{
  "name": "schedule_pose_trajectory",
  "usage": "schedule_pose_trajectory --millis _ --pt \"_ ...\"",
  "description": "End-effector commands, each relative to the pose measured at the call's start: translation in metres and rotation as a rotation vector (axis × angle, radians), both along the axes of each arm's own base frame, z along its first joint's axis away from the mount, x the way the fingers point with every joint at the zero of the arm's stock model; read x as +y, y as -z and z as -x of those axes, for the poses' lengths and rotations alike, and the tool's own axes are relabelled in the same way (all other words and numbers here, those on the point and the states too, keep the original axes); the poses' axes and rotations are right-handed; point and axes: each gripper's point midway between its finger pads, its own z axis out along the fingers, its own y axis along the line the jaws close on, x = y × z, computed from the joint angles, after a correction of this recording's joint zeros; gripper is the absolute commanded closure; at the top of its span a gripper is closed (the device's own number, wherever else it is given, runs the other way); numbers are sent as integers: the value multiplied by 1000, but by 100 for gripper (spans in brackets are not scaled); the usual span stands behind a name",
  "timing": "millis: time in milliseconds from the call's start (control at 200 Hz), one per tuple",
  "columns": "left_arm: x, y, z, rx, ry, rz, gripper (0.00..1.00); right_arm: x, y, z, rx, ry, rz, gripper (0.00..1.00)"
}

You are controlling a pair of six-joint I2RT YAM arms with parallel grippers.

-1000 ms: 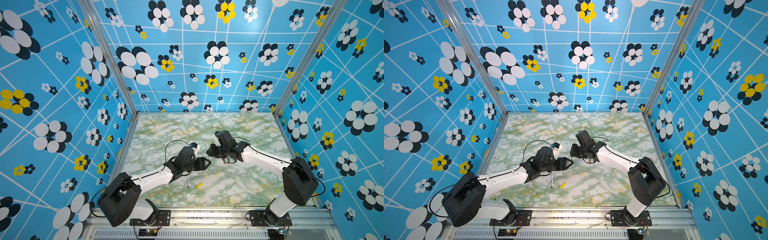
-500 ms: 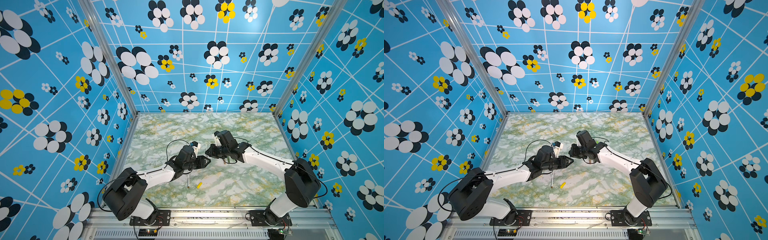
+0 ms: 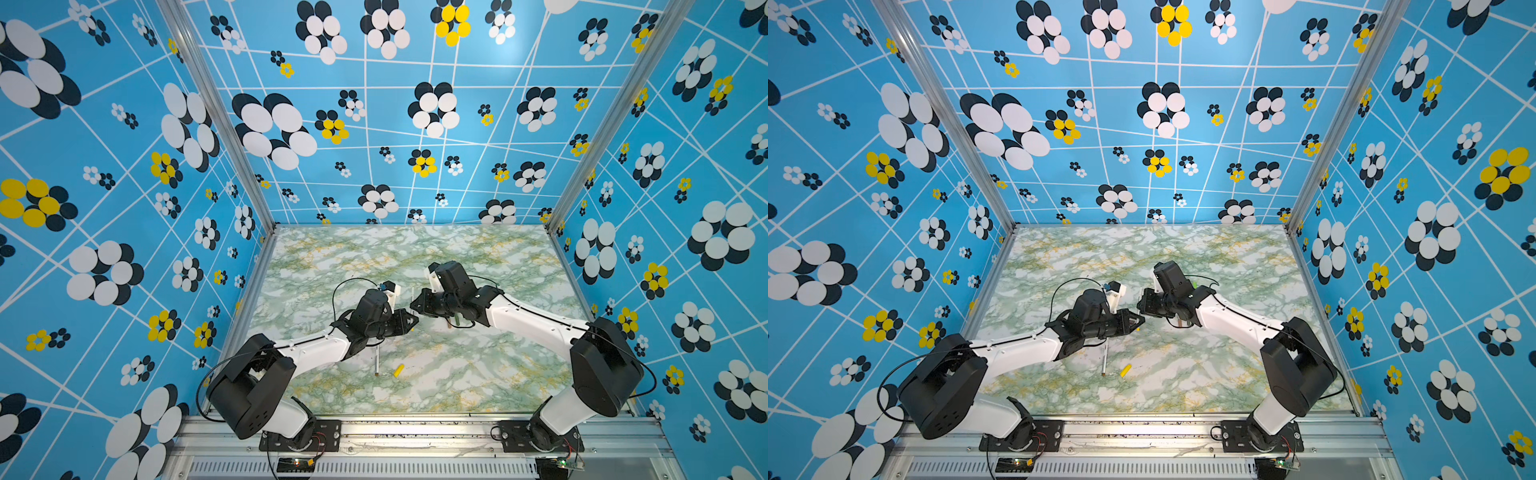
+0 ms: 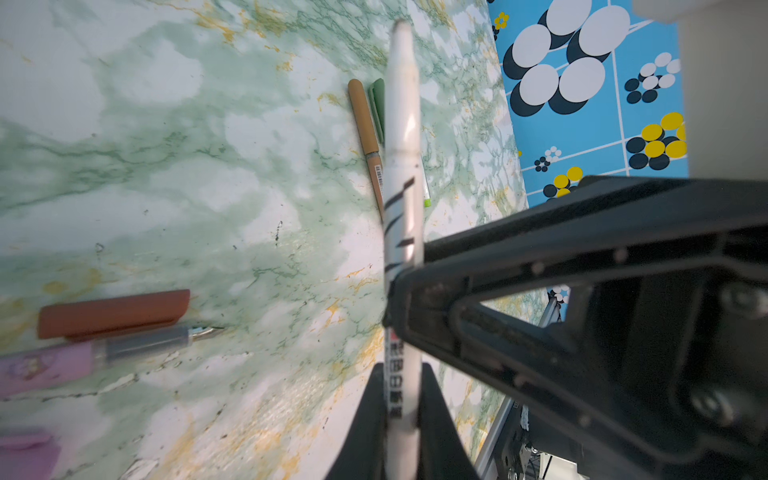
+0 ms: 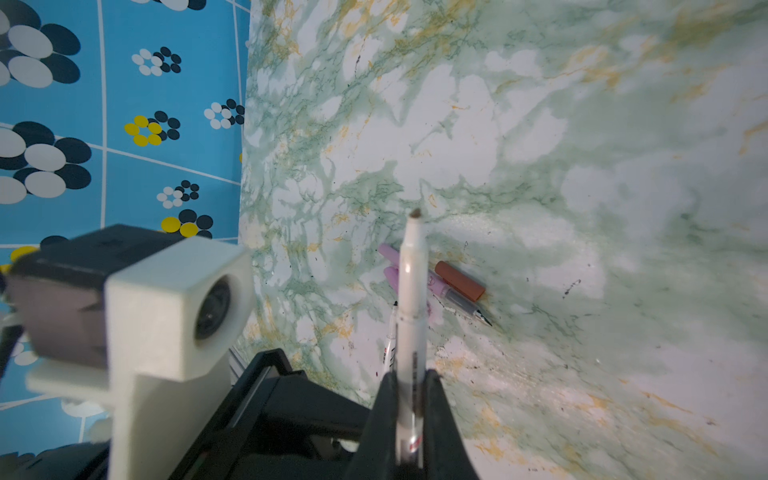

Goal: Insert the pens into the pen caps
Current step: 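Close the left gripper on the white marker held by the right gripper, then open the right gripper off the white marker and move it toward the yellow cap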

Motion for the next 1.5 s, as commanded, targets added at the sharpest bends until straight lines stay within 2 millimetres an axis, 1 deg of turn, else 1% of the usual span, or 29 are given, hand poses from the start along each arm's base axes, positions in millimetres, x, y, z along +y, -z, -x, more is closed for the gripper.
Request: schedule_pose_trajectory --millis 0,80,140,210,360,665,770,855,905,955,1009,1114,1249,1309,1404,1494 --pt "-2 -7 -6 -19 1 1 95 -3 -11 1 -23 2 -14 84" --pt "-1 -6 -5 -22 5 -6 100 -6 -16 0 -43 5 -9 74" --pt "-1 -6 -3 -21 13 -11 100 -8 -20 0 -58 11 -5 66" --pt "-1 -6 -1 -20 26 -10 100 -11 -24 -2 -74 19 -1 60" --pt "-1 -8 2 -22 35 -3 100 -12 -26 -7 -81 26 8 57" --pt "-4 -25 5 -52 51 19 100 -2 -16 -18 -63 11 19 57" --pt "-6 -28 6 -56 58 24 100 3 -14 -20 -56 1 14 60" --pt "-8 -29 7 -55 65 26 100 7 -13 -21 -52 -8 6 66" --pt "-8 -29 8 -55 69 26 100 7 -12 -21 -50 -11 2 72" --pt "-9 -30 8 -54 69 27 100 8 -14 -22 -56 -15 -3 80" --pt "-9 -31 7 -56 66 29 100 9 -14 -20 -58 -21 -8 87" --pt "-7 -31 6 -56 54 28 99 10 -16 -18 -59 -34 -22 95" --pt "-7 -36 3 -58 44 44 82 13 -20 -13 -71 -59 -55 98" --pt "-7 -37 1 -57 43 57 77 14 -22 -11 -81 -72 -72 99" --pt "-6 -41 -1 -54 45 87 74 17 -27 -6 -96 -97 -109 99" --pt "-5 -45 -1 -52 56 116 74 18 -33 -3 -116 -112 -133 99"
